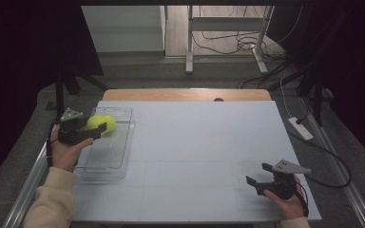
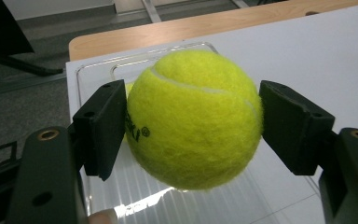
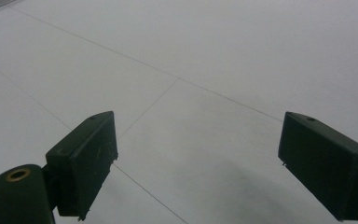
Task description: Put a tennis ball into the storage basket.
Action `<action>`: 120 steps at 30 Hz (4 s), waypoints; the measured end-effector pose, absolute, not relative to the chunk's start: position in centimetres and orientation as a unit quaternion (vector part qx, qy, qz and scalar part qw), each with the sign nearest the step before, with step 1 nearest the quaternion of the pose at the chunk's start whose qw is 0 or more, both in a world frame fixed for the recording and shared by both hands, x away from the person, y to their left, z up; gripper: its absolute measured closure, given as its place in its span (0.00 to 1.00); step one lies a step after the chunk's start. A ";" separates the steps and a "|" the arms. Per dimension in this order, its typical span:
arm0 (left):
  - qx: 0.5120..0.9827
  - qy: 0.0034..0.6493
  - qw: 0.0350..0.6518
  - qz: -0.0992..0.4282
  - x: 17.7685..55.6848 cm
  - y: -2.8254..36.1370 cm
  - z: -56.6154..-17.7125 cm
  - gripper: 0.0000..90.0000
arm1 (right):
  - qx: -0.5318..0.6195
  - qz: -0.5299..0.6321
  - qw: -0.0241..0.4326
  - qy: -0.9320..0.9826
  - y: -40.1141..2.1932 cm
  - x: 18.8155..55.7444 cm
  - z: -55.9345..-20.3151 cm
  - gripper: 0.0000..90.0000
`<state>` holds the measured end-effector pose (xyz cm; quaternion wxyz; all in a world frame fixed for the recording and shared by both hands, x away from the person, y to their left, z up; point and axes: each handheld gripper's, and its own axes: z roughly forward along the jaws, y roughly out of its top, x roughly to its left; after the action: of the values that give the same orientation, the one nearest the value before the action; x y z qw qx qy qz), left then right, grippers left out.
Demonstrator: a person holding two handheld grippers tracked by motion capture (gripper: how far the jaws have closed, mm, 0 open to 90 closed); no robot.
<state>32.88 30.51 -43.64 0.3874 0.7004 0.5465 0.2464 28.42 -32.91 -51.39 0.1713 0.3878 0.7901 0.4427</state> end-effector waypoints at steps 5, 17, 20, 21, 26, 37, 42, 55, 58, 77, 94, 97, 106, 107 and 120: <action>0.702 0.550 0.379 0.246 33.0 30.8 -43.8 0.31 | 0.388 0.442 0.171 0.790 -32.9 28.4 -51.4 0.13; 0.711 0.561 0.349 0.239 33.8 30.9 -44.7 0.31 | 0.388 0.441 0.171 0.791 -32.9 28.4 -51.4 0.13; 0.712 0.564 0.344 0.237 34.0 31.0 -44.9 0.31 | 0.388 0.441 0.170 0.791 -32.9 28.5 -51.4 0.13; 0.714 0.564 0.342 0.236 34.0 31.0 -44.9 0.31 | 0.388 0.441 0.170 0.791 -32.9 28.5 -51.4 0.13; 0.711 0.569 0.341 0.235 34.1 31.2 -45.2 0.31 | 0.388 0.441 0.172 0.791 -32.9 28.5 -51.4 0.13; 0.717 0.575 0.323 0.226 34.5 31.2 -45.8 0.31 | 0.388 0.441 0.172 0.791 -32.9 28.5 -51.4 0.13; 0.723 0.577 0.308 0.220 34.8 31.2 -46.1 0.31 | 0.388 0.440 0.171 0.791 -32.9 28.5 -51.4 0.13; 0.733 0.588 0.274 0.205 35.5 31.1 -47.0 0.31 | 0.388 0.440 0.170 0.792 -32.9 28.5 -51.5 0.13; 0.734 0.589 0.270 0.205 35.6 31.1 -47.1 0.30 | 0.388 0.440 0.170 0.792 -32.8 28.5 -51.5 0.13; 0.718 0.594 0.297 0.206 35.2 31.1 -46.5 0.11 | 0.387 0.439 0.170 0.793 -32.8 28.5 -51.5 0.13; 0.717 0.558 0.367 0.199 33.2 30.3 -45.1 0.14 | 0.388 0.439 0.171 0.792 -32.9 28.5 -51.5 0.13; 0.718 0.549 0.379 0.196 32.9 30.1 -44.9 0.14 | 0.388 0.441 0.170 0.791 -33.0 28.6 -51.6 0.13; 0.720 0.535 0.399 0.191 32.2 29.4 -45.0 0.13 | 0.388 0.444 0.164 0.791 -33.1 28.8 -51.7 0.13; 0.720 0.533 0.401 0.190 32.1 29.3 -45.0 0.13 | 0.387 0.444 0.164 0.791 -33.2 28.8 -51.7 0.13; 0.721 0.519 0.423 0.178 31.1 28.5 -45.2 0.13 | 0.385 0.446 0.166 0.791 -32.8 28.9 -51.5 0.13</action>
<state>31.10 28.50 -45.19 0.4226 0.7215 0.5190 0.1776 28.86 -32.79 -51.47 0.1659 0.3847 0.7909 0.4461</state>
